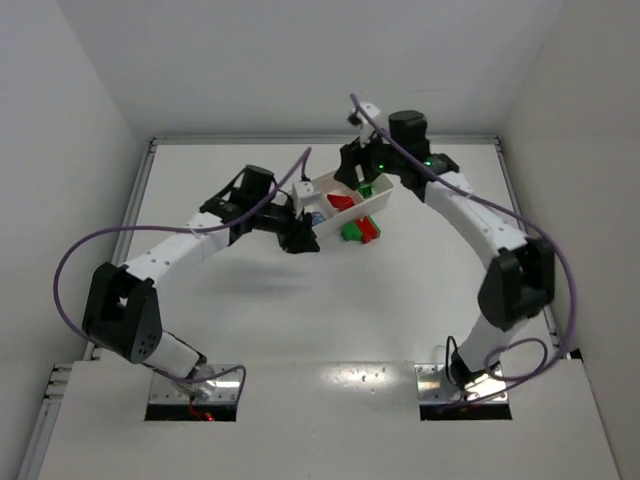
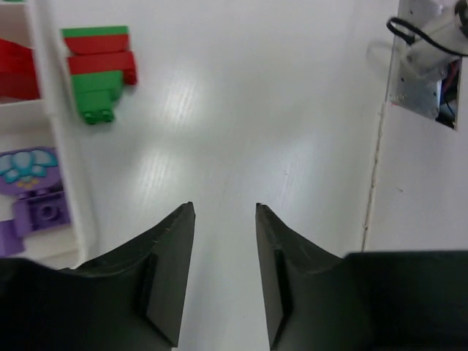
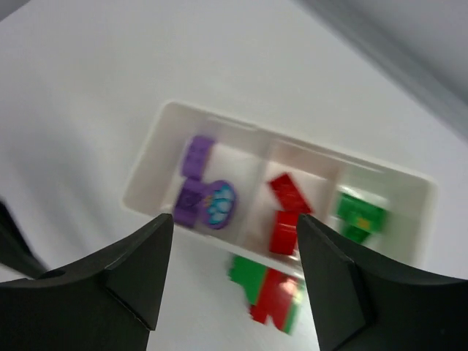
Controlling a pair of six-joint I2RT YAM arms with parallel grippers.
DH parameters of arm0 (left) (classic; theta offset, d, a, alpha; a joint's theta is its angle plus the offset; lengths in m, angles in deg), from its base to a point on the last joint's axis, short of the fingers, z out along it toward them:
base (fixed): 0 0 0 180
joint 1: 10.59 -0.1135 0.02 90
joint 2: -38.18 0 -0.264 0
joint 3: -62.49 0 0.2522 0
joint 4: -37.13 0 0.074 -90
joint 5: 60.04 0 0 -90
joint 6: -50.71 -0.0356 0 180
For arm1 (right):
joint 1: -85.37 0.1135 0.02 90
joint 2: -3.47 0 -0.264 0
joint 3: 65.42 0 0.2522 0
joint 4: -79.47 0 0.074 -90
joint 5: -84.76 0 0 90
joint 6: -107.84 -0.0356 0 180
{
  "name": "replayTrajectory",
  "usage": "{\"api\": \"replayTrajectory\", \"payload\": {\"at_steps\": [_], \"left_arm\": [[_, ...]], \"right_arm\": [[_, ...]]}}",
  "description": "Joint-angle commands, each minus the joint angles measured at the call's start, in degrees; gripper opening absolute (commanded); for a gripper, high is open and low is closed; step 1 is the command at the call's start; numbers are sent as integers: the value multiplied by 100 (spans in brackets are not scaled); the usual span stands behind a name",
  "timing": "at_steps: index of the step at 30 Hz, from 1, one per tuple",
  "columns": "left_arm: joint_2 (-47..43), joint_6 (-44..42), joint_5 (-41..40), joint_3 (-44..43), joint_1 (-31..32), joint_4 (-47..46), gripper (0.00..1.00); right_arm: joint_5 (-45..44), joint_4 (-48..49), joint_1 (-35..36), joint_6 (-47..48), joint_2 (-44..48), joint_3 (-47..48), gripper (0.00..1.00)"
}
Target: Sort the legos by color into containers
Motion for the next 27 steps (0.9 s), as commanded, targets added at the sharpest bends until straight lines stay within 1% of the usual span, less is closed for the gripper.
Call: {"api": "replayTrajectory", "payload": {"at_steps": [1, 2, 4, 5, 7, 8, 10, 11, 12, 13, 14, 15, 16, 19, 20, 22, 23, 27], "left_arm": [[-73, -454, -402, 26, 435, 18, 43], [23, -393, -646, 78, 532, -200, 43], [164, -392, -859, 131, 742, -413, 43], [365, -314, -1016, 131, 744, -622, 43], [620, -69, -1228, 131, 796, -1017, 46], [883, 11, -1490, 131, 796, -1142, 47], [1148, 195, -1746, 9, 796, -1318, 49], [1279, 196, -1956, -53, 796, -1397, 52], [1533, 257, -2010, -219, 849, -1476, 54], [1649, 258, -2107, -290, 849, -1529, 54], [1746, 432, -2230, -360, 849, -1652, 58], [1842, 434, -2353, -430, 849, -1653, 61], [1965, 495, -2580, -483, 910, -1844, 66], [2019, 495, -3003, -554, 1095, -2179, 74], [2019, 495, -3491, -554, 1095, -2424, 74], [2185, 557, -3838, -554, 1183, -2636, 78], [2238, 557, -3970, -606, 1235, -2716, 78], [2362, 557, -3454, -748, 1236, -2769, 79]], "right_arm": [[-1729, -24, -272, 18, 932, -442, 69], [-2341, -24, -325, 17, 1091, -591, 69], [-2977, 89, -526, 17, 1398, -1030, 70], [-3085, 90, -597, 17, 1670, -1293, 70], [-3235, 90, -825, 69, 1917, -1523, 70], [-3235, 90, -896, 70, 2136, -1715, 70], [-3166, 29, -1071, 132, 2365, -1927, 70], [-3095, 28, -1072, 184, 2480, -2120, 70], [-3034, 28, -1159, 184, 2655, -2191, 70], [-3033, 28, -1160, 184, 2726, -2253, 70], [-3033, 28, -1230, 184, 2727, -2253, 70], [-3033, 28, -1300, 184, 2788, -2306, 70], [-3033, -33, -1371, 184, 2788, -2306, 70], [-2963, -95, -1433, 184, 2841, -2306, 70], [-2911, -95, -1494, 184, 2841, -2306, 70], [-2840, -156, -1494, 184, 2841, -2306, 70], [-2787, -156, -1555, 184, 2841, -2306, 70], [-2682, -156, -1609, 184, 2728, -2306, 70]]}}
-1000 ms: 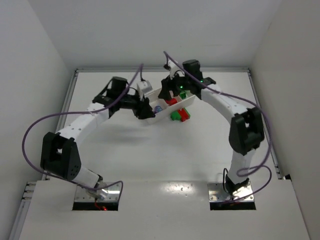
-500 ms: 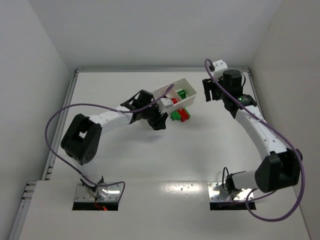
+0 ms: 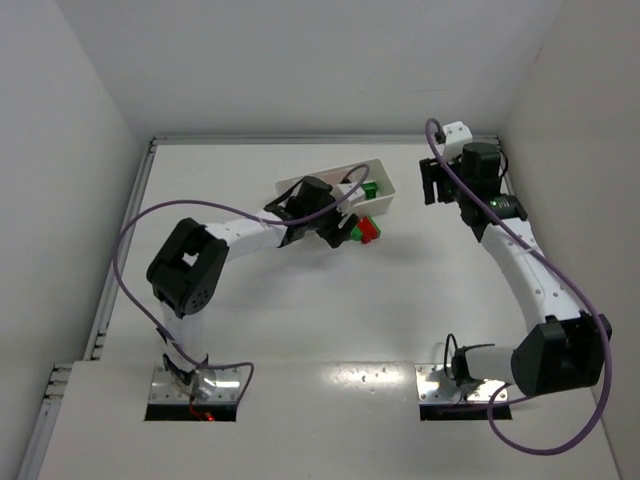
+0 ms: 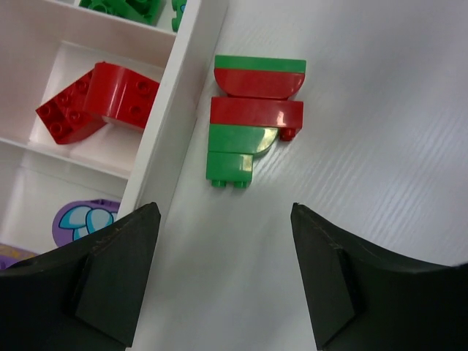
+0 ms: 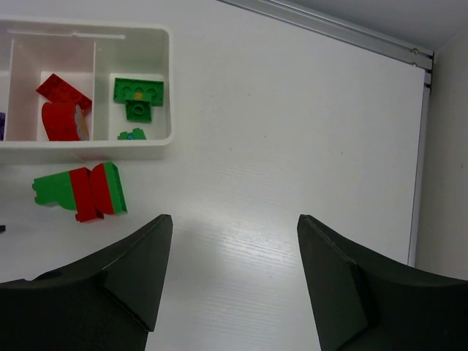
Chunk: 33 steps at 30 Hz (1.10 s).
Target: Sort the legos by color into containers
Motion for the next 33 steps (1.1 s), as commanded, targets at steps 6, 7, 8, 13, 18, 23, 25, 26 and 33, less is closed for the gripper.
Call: {"api": "replayTrajectory", "payload": {"at_steps": [6, 7, 8, 13, 18, 23, 25, 26, 33], "left_arm": [[260, -42, 204, -186, 25, -389, 79], [260, -43, 205, -186, 25, -389, 79], [260, -43, 275, -186, 25, -389, 79], [260, 10, 161, 15, 77, -537, 92], [401, 63, -50, -36, 78, -669, 100], [726, 63, 20, -308, 78, -582, 100], [814, 10, 73, -388, 78, -503, 98], [892, 10, 74, -440, 130, -503, 97], [1077, -43, 126, -546, 130, -503, 97]], "right_arm": [[243, -130, -153, -21, -89, 90, 70], [244, -131, -153, -21, -141, 90, 70], [244, -131, -153, -21, -141, 90, 70], [349, -131, -206, -21, -203, 90, 70], [472, -131, -311, -74, -256, 90, 70], [525, -131, -364, -74, -308, 90, 70], [525, -131, -364, -74, -308, 90, 70], [525, -131, -417, -74, -361, 90, 70], [683, -131, -470, -74, -361, 90, 70]]}}
